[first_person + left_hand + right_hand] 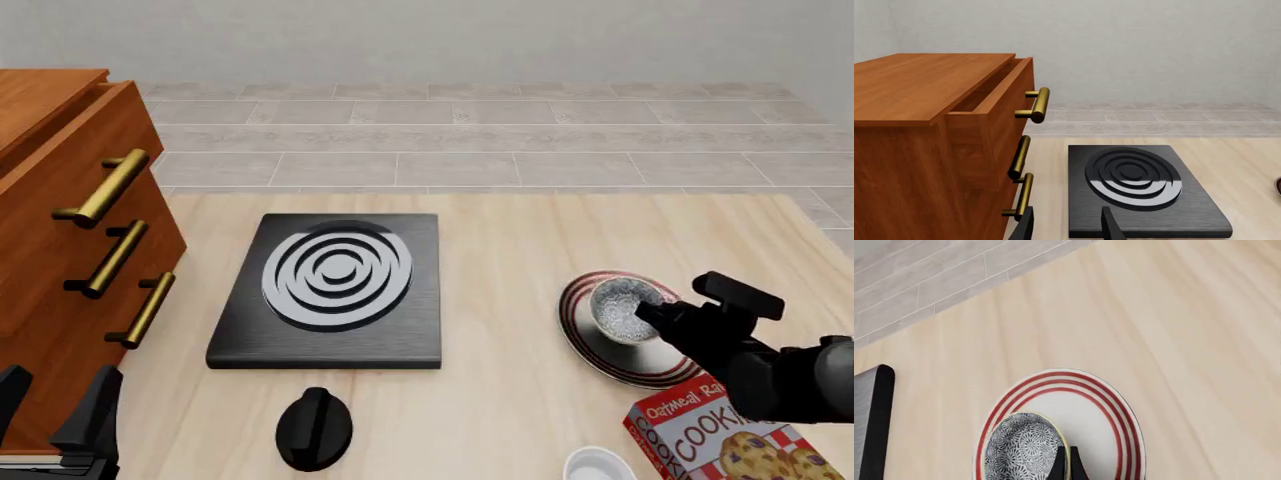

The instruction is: Pick the akita bowl on the stove and place it on the plate.

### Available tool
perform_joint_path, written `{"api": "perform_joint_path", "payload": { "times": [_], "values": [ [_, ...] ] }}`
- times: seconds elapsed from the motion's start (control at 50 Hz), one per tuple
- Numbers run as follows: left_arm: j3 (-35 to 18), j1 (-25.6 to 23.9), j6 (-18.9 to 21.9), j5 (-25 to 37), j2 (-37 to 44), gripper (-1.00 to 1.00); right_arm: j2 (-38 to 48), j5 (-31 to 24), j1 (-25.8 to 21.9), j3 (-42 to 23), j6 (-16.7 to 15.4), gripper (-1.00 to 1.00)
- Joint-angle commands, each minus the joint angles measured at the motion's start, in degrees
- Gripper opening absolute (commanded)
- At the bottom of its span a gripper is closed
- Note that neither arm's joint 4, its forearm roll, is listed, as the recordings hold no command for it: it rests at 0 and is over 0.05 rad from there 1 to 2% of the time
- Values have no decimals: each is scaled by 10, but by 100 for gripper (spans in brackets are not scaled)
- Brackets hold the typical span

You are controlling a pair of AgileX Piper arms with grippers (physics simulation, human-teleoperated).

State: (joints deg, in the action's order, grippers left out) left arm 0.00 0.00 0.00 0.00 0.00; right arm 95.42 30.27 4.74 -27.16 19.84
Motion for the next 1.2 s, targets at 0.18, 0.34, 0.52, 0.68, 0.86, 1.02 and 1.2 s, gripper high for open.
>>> {"api": "perform_joint_path", "payload": {
  "times": [0.18, 0.34, 0.52, 0.68, 0.86, 1.02, 1.2],
  "values": [
    [0, 0, 0, 0, 0, 100, 23, 27, 7, 8, 5, -100],
    [0, 0, 0, 0, 0, 100, 33, 40, 8, 12, 8, -100],
    [0, 0, 0, 0, 0, 100, 4, 42, 2, 25, 2, 100],
    [0, 0, 0, 0, 0, 100, -56, 37, -9, 40, 0, 100],
    [0, 0, 0, 0, 0, 100, -106, 27, -20, 51, -3, 100],
    [0, 0, 0, 0, 0, 100, -148, 8, -30, 55, -4, 100],
    [0, 0, 0, 0, 0, 100, -205, -11, -73, 74, -25, 100]
  ]
}}
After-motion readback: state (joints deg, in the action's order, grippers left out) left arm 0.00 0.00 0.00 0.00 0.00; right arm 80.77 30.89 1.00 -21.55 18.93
